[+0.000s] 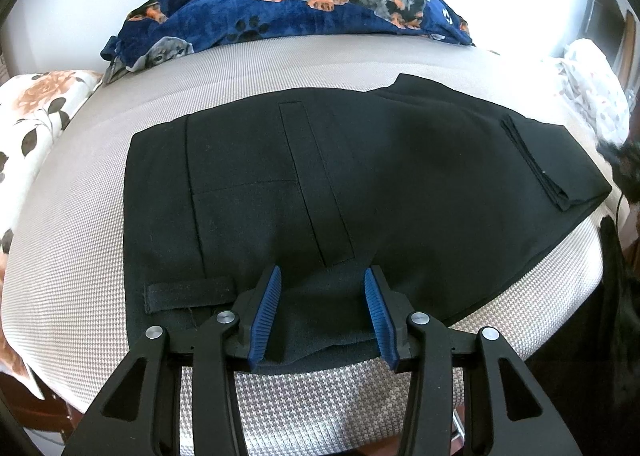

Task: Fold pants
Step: 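Withdraw the open right tool from the laid hem, then grasp the orange-lined folded edge of the black trousers with the left tool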

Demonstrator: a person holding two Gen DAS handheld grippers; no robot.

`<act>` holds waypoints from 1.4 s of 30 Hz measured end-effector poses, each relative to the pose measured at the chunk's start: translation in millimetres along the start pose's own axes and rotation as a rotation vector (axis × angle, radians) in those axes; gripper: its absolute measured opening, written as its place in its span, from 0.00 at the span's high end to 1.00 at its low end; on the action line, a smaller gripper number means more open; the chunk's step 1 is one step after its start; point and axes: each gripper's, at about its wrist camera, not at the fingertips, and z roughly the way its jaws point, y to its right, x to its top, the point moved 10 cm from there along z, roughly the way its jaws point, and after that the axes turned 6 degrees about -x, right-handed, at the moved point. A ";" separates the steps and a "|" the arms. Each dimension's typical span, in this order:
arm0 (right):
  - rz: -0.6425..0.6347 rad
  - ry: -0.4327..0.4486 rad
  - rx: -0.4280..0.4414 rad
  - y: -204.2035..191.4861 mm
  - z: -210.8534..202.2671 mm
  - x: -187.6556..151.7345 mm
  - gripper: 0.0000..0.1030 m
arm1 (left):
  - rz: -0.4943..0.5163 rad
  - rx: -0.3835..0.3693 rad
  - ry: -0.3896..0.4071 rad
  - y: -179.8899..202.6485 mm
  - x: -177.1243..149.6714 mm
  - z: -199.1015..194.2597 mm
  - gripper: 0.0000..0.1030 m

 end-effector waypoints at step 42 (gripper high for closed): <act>-0.295 -0.405 0.109 -188.9 96.5 -184.5 0.43 | -0.687 -0.700 -0.151 -119.4 -16.4 -26.8 0.26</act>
